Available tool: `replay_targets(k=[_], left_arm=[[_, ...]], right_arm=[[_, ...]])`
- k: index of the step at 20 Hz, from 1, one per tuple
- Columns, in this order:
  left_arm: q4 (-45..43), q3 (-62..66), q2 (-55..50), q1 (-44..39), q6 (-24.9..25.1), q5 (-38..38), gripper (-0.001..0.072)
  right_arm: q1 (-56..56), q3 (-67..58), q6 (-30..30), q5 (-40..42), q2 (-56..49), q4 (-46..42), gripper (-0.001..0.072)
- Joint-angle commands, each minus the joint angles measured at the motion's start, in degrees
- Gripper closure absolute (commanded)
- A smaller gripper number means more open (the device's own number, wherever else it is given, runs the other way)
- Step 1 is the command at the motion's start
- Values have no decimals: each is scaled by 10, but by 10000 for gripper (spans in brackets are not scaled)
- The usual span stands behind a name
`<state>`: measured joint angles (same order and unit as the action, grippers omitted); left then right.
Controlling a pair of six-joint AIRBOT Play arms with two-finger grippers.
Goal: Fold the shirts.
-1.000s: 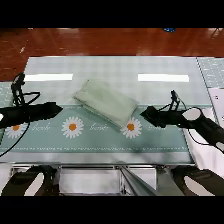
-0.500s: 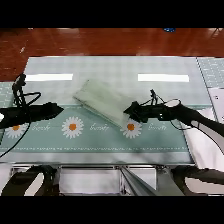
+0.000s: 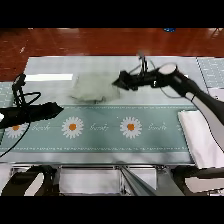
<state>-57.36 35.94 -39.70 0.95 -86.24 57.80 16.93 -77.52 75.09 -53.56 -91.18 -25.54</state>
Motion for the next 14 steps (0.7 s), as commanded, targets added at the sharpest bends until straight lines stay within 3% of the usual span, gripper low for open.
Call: replay_targets(k=[1,3,6,12,14], left_arm=[[0,0,0,0,0,-2,687],[0,0,0,0,0,-2,686],[5,0,0,0,0,3,686],[5,0,0,0,0,3,687],[5,0,0,0,0,3,686]], right_arm=[[-19,-184,80,-34,-3,-115,690],[-43,-263,125,-73,-3,-185,690],[-112,-330,156,-154,7,-200,690],[-297,-338,185,-294,83,-205,690],[-351,-338,205,-337,113,-249,691]])
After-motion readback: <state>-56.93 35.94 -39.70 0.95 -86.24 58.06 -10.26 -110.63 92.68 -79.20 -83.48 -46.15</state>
